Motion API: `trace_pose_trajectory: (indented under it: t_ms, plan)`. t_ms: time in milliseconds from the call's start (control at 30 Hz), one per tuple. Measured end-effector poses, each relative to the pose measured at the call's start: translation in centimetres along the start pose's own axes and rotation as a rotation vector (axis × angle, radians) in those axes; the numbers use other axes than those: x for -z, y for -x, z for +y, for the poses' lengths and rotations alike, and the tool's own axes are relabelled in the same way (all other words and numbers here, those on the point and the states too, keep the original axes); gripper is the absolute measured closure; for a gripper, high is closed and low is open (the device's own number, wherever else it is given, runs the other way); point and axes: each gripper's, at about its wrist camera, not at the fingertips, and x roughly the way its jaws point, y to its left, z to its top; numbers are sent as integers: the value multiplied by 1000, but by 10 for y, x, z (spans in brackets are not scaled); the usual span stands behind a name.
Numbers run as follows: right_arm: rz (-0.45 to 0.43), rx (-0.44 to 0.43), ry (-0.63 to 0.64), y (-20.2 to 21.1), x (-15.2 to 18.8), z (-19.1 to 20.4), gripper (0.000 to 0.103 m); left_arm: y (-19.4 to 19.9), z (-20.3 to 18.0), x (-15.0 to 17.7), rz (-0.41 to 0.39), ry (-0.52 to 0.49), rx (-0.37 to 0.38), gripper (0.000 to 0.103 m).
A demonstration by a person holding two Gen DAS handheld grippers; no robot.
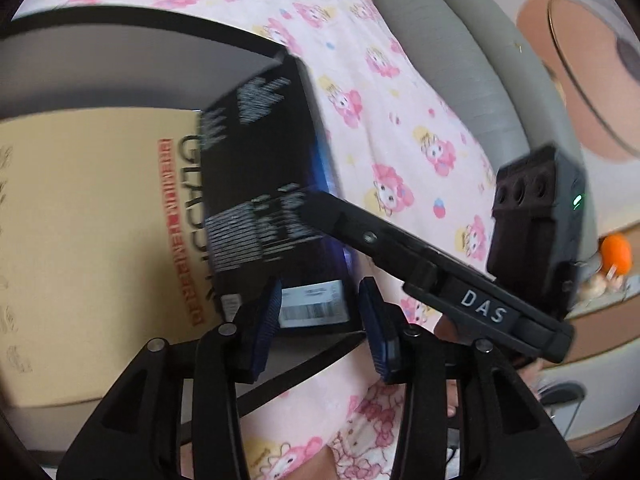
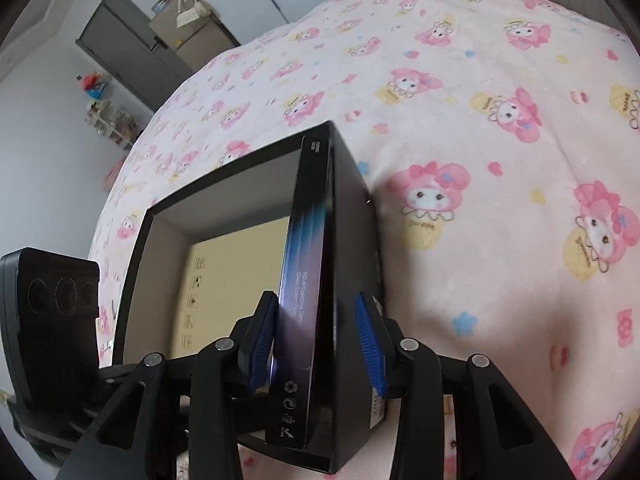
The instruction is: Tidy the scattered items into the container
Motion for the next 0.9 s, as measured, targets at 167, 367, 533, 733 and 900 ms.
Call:
trace_pose_trajectory:
  t_ms: [167,367,533,733,900]
  plan:
    - [-14,115,74,-4,3,10,68,14,22,-10,-62,109,-44,63]
    - [-3,97,51,-3,4,5,68,-10,32,-19,-1,148,-250,63]
    - [-6,128,97,-4,7,14,68,-38,32,-21,76,162,-248,63]
    - [24,124,108,-12,9,15,67,-37,49,-23,70,228,-242,61]
    - [33,232,194,-29,13,27,67,-23,62,-25,30,267,-265,61]
